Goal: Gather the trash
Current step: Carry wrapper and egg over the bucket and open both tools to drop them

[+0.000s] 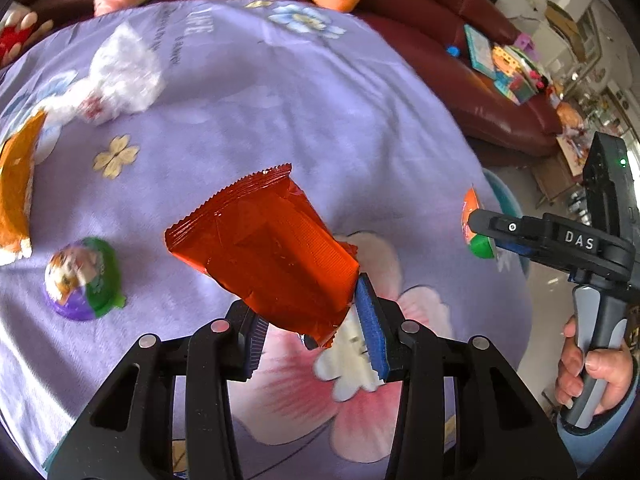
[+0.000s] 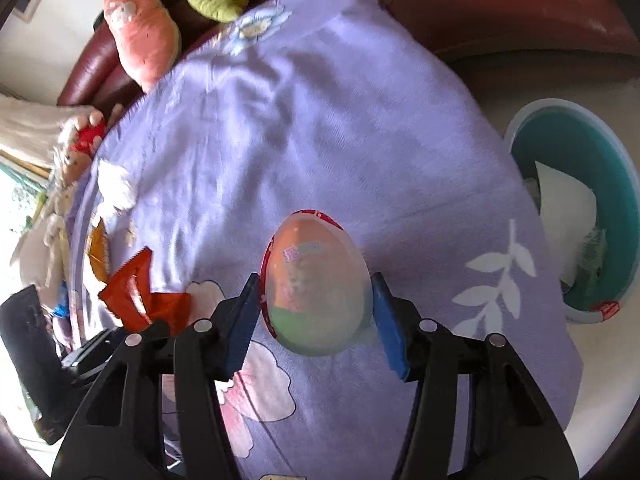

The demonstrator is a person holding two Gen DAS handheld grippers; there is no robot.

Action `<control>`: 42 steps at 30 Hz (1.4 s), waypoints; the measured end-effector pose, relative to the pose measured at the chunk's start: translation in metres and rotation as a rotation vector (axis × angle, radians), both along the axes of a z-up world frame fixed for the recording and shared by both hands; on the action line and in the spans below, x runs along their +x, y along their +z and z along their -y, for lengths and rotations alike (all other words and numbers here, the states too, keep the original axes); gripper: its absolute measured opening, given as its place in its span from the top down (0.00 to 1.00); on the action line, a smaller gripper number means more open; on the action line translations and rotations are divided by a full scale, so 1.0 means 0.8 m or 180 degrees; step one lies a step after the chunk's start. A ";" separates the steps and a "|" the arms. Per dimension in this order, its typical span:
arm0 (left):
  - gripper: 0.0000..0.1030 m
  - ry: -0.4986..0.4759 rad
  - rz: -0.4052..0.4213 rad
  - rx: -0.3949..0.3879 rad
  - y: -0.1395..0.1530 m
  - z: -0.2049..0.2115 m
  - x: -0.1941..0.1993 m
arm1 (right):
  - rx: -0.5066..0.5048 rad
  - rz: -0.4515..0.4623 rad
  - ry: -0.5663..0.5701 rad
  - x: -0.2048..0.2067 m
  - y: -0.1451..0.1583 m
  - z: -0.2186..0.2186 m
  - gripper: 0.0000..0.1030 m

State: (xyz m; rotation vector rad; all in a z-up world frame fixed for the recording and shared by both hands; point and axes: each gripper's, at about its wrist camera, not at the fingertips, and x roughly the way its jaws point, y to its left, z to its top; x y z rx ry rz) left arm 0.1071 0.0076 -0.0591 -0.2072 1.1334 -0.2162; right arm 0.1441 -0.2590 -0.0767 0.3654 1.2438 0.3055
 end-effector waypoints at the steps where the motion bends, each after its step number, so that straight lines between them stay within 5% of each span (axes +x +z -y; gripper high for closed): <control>1: 0.59 -0.0046 0.0020 -0.0009 0.005 0.007 0.004 | 0.0041 0.0026 -0.0037 -0.001 0.006 0.008 0.49; 17: 0.59 -0.0979 0.0244 -0.0058 0.057 0.193 0.046 | 0.0316 0.0479 -0.0813 -0.034 0.068 0.178 0.49; 27: 0.59 -0.1410 0.0221 0.0080 0.050 0.313 0.066 | 0.0357 0.0498 -0.1229 -0.054 0.054 0.285 0.49; 42: 0.58 -0.1555 -0.0026 0.0145 0.003 0.412 0.114 | 0.0403 0.0321 -0.1531 -0.055 0.014 0.374 0.49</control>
